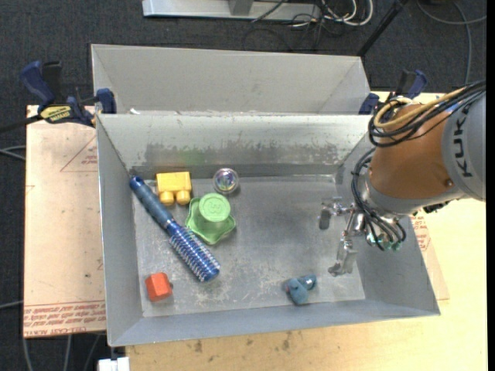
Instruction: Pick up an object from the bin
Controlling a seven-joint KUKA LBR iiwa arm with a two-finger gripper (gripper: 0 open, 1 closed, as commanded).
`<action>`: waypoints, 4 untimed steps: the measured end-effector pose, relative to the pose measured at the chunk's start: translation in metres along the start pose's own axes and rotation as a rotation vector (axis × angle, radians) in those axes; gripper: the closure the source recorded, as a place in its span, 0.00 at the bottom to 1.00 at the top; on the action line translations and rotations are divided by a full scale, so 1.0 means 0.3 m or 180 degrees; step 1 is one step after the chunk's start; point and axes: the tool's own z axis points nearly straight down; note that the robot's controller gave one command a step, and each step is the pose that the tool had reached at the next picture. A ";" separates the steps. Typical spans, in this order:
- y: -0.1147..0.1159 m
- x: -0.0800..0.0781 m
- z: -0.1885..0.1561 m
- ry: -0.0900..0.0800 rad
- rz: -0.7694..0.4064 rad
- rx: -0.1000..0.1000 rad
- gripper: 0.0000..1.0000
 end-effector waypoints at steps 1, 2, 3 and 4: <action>0.141 0.131 0.148 -0.0031 -0.1373 0.0003 0.00; 0.221 0.156 0.174 -0.0087 -0.2019 0.0031 0.00; 0.222 0.173 0.185 -0.0029 -0.2022 0.0013 1.00; 0.172 0.109 -0.324 -0.0052 -0.2112 0.0023 1.00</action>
Offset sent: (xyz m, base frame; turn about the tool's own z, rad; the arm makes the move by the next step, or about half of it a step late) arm -0.0404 0.0406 -0.0434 -0.4314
